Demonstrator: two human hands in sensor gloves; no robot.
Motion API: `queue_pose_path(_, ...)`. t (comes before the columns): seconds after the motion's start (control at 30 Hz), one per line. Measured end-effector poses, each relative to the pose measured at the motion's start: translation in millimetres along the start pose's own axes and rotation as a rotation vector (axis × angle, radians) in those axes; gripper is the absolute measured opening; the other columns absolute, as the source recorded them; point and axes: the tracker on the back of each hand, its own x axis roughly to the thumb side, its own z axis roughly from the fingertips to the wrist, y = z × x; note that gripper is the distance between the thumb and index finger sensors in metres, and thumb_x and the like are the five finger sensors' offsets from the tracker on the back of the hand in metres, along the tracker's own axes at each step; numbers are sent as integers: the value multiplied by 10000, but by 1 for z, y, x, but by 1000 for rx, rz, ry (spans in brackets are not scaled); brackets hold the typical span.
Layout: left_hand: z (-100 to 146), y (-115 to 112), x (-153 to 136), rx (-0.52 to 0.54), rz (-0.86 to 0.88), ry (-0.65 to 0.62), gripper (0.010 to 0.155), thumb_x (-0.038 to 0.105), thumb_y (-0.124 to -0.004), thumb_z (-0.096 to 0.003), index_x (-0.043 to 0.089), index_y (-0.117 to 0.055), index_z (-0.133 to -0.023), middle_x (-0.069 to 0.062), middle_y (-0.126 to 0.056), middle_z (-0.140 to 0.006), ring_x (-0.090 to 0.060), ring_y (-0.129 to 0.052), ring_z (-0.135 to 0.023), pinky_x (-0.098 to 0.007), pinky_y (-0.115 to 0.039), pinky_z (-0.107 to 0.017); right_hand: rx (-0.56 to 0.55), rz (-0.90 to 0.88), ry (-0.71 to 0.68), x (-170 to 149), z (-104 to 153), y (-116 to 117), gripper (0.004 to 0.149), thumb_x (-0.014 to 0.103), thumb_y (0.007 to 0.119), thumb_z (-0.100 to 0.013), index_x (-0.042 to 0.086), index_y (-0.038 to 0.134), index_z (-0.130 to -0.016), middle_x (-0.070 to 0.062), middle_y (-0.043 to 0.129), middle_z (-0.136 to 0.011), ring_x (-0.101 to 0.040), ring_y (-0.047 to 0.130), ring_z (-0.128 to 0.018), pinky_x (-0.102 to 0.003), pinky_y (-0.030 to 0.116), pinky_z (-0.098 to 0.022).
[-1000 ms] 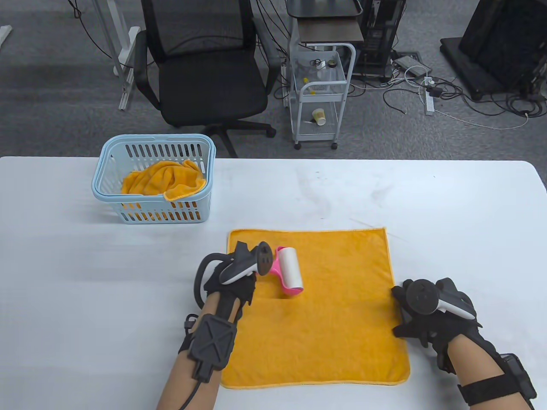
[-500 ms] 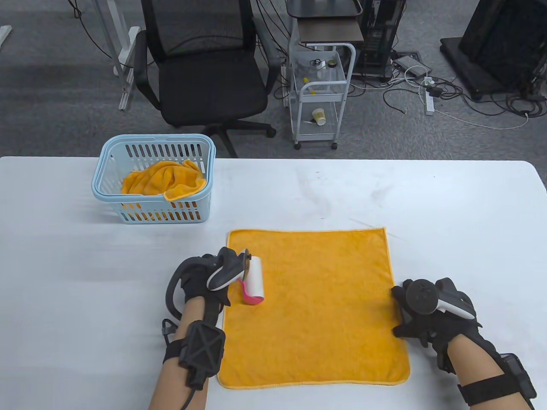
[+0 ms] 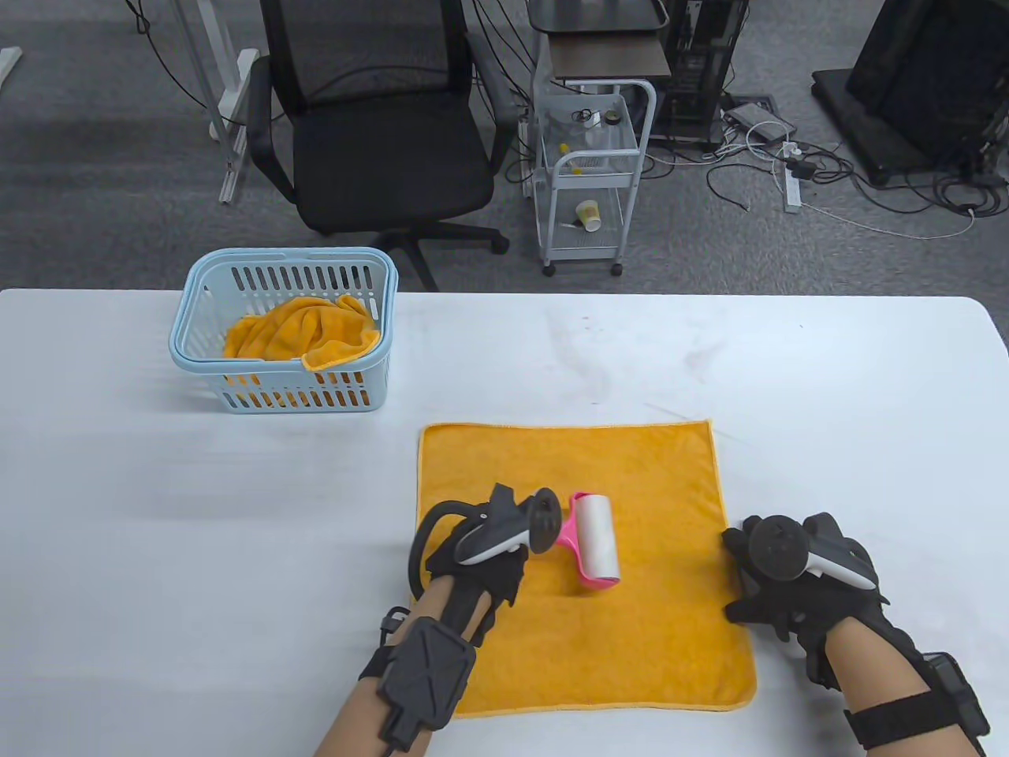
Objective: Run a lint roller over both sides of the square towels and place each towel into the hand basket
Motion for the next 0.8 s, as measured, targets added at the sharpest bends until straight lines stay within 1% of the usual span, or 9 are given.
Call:
queue_pose_path(0.07,-6,-8,7,-32,17,-10,537,360,-859,-497,344,-574,-951,40,-762,-946,-231,-935,-761,-406,-886,-573,0,0,0,0,0,0,971,570,879,-441,172,338,-1143,-215,259,-1162,-531,297,-1046,-739,422,-680)
queue_pose_path(0.1,-7,-12,6,-39,-19,-4,535,358,-861,-496,343,-578,-951,40,-762,-947,-233,-933,-763,-410,-882,-575,0,0,0,0,0,0,972,570,879,-441,172,337,-1143,-217,259,-1161,-534,298,-1045,-739,421,-680)
queue_pose_path(0.2,-5,-13,-8,-43,-77,42,505,353,-854,-496,355,-600,-932,46,-775,-939,-237,-937,-759,-421,-877,-576,0,0,0,0,0,0,971,570,879,-440,172,340,-1143,-217,260,-1161,-533,299,-1045,-740,421,-679)
queue_pose_path(0.33,9,-12,-49,-91,-217,199,452,302,-840,-516,367,-617,-904,43,-767,-955,-258,-925,-792,-466,-858,-613,1,1,1,0,0,0,970,570,879,-441,172,339,-1143,-215,261,-1161,-532,300,-1045,-738,422,-680)
queue_pose_path(0.47,33,-12,-95,-103,-350,350,443,281,-836,-518,368,-616,-893,47,-753,-974,-257,-921,-814,-478,-848,-631,1,0,3,0,0,0,972,567,882,-439,171,341,-1143,-217,263,-1161,-533,299,-1046,-739,422,-679)
queue_pose_path(0.57,46,-13,-116,-108,-379,415,449,283,-832,-518,365,-606,-897,45,-742,-985,-261,-914,-825,-480,-843,-635,1,1,3,0,0,0,971,567,882,-439,172,342,-1142,-218,264,-1161,-535,302,-1045,-740,423,-679)
queue_pose_path(0.67,54,-12,-123,-108,-241,377,471,303,-837,-516,360,-593,-916,50,-732,-987,-256,-904,-824,-469,-833,-639,1,0,3,0,0,0,971,566,884,-439,172,343,-1143,-219,266,-1161,-534,302,-1046,-740,423,-678)
queue_pose_path(0.73,56,-10,-112,-80,-128,311,490,315,-844,-513,355,-582,-926,45,-734,-979,-250,-908,-809,-460,-840,-627,1,1,4,0,0,0,971,566,884,-439,171,343,-1142,-219,265,-1161,-534,304,-1045,-739,423,-679)
queue_pose_path(0.8,53,-6,-87,-53,-28,208,520,342,-856,-505,346,-571,-939,37,-732,-976,-244,-910,-799,-450,-848,-616,1,0,4,0,0,0,972,567,884,-438,172,343,-1142,-216,264,-1161,-533,302,-1045,-739,422,-680)
